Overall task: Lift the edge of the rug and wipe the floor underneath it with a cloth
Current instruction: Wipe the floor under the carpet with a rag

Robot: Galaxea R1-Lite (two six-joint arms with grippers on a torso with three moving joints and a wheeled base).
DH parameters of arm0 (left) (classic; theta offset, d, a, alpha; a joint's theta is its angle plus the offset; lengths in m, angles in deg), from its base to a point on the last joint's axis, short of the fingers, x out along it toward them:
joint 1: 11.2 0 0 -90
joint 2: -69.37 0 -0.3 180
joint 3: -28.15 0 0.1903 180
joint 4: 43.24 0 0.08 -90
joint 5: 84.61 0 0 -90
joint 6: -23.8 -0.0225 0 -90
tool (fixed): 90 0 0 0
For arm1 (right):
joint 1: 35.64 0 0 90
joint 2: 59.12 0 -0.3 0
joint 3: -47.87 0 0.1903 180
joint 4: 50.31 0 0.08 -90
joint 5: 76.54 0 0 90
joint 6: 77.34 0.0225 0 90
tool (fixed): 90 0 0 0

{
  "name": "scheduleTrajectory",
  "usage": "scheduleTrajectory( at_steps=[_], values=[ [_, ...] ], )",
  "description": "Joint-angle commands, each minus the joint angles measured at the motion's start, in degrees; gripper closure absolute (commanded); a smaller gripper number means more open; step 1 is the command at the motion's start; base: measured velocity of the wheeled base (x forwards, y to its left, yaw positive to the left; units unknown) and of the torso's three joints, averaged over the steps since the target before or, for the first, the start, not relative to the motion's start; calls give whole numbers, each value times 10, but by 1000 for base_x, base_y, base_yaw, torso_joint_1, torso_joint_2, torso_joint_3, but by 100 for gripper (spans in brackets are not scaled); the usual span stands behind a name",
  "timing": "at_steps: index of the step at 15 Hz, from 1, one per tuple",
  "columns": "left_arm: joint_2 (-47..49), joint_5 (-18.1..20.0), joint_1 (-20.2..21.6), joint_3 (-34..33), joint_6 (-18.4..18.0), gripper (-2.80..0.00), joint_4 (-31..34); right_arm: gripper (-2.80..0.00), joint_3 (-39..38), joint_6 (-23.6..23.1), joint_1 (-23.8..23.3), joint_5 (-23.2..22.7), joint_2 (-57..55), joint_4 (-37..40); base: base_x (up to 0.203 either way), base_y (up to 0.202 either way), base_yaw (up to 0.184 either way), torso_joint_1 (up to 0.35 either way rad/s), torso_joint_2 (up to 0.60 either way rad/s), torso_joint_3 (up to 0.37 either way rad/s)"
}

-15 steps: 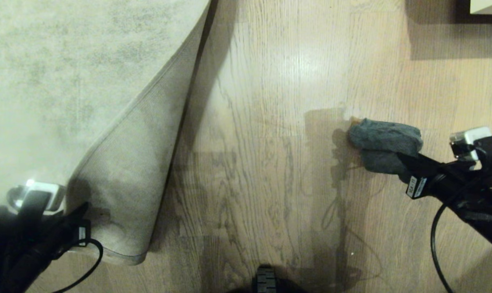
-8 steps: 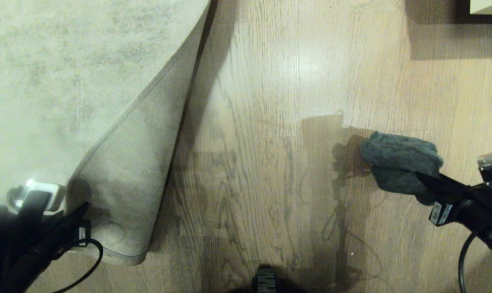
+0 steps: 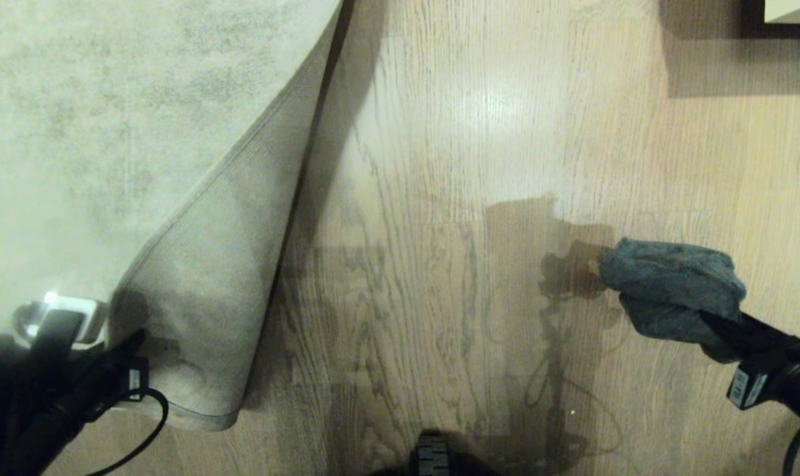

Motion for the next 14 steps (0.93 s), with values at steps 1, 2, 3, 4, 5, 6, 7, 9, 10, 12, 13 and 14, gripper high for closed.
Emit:
scheduleTrajectory(
  at_steps=[1,2,3,4,5,6,7,9,10,12,13,14],
  values=[
    [3,0,0,0,-1,0,-27,0,-3,-2,0,8,67,51,0,0,0,0,0,0],
    [3,0,-1,0,-1,0,-27,0,-3,-2,0,15,95,85,0,0,0,0,0,0],
    [6,0,-1,0,-1,0,-27,0,-3,-3,0,21,125,121,0,0,0,0,0,0],
    [8,0,0,0,-1,0,-27,0,-3,-2,0,25,158,164,0,0,0,0,0,0],
    [9,0,0,0,-1,0,-27,0,-3,-1,0,27,192,213,0,0,0,0,0,0],
    [10,0,0,0,-1,0,-27,0,-3,-1,0,28,225,260,0,0,0,0,0,0],
    [10,0,0,0,-1,0,-27,0,-3,-1,0,28,261,309,0,0,0,0,0,0],
    [11,0,-1,0,-1,0,-27,0,-3,1,1,27,336,397,0,0,0,0,0,0],
    [12,0,-1,0,-1,0,-27,0,-3,2,1,26,380,443,0,0,0,0,0,0],
    [12,0,-1,0,-1,0,-27,0,-3,3,3,25,471,535,0,0,0,0,0,0],
    [12,0,-1,0,-1,0,-27,0,-3,4,4,22,519,586,0,0,0,0,0,0],
    [13,0,-1,0,-1,0,-27,0,-2,5,5,16,554,621,0,0,0,0,0,0]
  ],
)
